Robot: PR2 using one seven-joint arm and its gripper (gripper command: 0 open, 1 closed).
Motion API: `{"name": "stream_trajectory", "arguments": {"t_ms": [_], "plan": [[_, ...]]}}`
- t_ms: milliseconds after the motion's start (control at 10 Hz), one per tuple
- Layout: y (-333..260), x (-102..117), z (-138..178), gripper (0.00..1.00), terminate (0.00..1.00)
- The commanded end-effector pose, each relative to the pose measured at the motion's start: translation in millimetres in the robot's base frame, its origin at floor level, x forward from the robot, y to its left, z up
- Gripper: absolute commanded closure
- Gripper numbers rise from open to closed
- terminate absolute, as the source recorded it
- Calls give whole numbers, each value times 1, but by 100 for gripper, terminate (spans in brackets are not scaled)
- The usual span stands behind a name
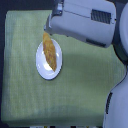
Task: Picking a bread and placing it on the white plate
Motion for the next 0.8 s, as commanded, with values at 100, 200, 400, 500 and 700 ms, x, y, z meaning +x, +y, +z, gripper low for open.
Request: {"name": "stream_trajectory", "arguments": {"t_ms": [100, 200, 400, 500, 700], "plan": [[-142, -31, 10, 0, 0], [-155, -33, 10, 0, 0], [-197, -38, 15, 0, 0], [-223, -42, 18, 0, 0], [-241, -44, 18, 0, 0]]}}
